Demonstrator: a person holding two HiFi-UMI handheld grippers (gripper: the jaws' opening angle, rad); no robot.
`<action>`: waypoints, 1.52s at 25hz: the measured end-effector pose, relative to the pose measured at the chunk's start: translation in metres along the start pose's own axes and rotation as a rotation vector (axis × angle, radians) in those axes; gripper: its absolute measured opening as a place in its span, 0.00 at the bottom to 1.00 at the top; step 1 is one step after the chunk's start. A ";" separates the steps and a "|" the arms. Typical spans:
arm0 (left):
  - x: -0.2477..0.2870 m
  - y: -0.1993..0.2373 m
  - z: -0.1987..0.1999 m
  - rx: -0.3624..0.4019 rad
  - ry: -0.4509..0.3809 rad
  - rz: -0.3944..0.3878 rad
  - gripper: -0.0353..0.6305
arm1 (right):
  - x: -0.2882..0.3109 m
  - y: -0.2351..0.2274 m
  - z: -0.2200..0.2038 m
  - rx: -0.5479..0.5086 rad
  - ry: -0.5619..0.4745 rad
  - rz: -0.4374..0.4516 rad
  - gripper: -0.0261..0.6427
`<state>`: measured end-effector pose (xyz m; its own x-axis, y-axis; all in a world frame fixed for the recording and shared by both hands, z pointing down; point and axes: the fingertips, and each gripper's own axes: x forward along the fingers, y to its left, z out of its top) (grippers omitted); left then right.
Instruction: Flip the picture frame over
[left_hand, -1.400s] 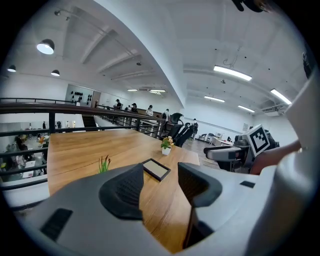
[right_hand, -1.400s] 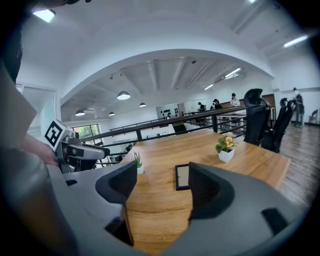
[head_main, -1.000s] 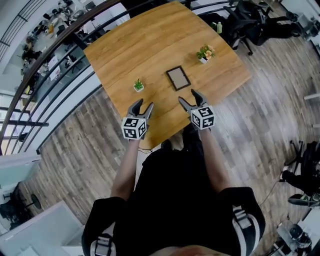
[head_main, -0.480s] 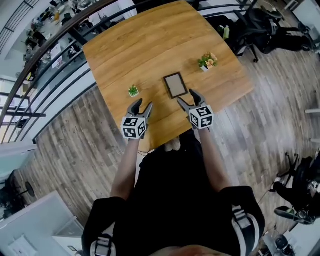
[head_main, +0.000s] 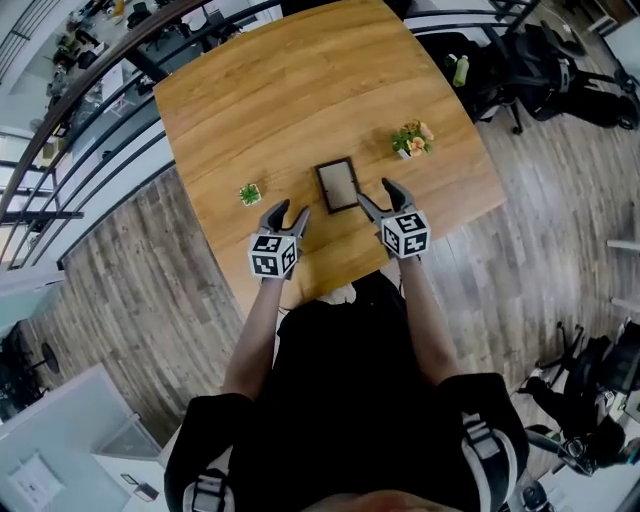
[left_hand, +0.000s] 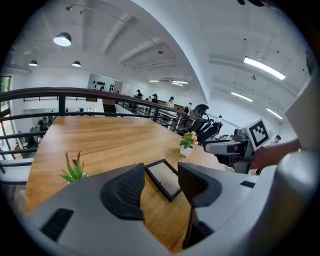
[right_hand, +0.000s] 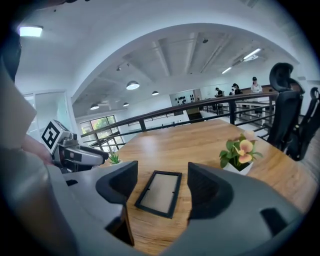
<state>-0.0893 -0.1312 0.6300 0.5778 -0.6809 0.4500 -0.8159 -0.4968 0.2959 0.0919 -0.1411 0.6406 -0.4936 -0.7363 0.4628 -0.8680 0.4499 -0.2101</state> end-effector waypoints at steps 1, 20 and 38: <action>0.007 -0.002 -0.001 -0.003 0.007 0.003 0.39 | 0.002 -0.004 -0.001 0.000 0.007 0.008 0.50; 0.090 -0.004 -0.052 -0.100 0.133 0.125 0.39 | 0.028 -0.065 -0.040 -0.014 0.155 0.123 0.50; 0.122 0.008 -0.100 -0.122 0.240 0.226 0.35 | 0.029 -0.080 -0.065 -0.081 0.281 0.207 0.48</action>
<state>-0.0278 -0.1642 0.7717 0.3723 -0.6130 0.6969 -0.9276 -0.2700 0.2582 0.1504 -0.1658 0.7268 -0.6150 -0.4622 0.6388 -0.7382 0.6222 -0.2605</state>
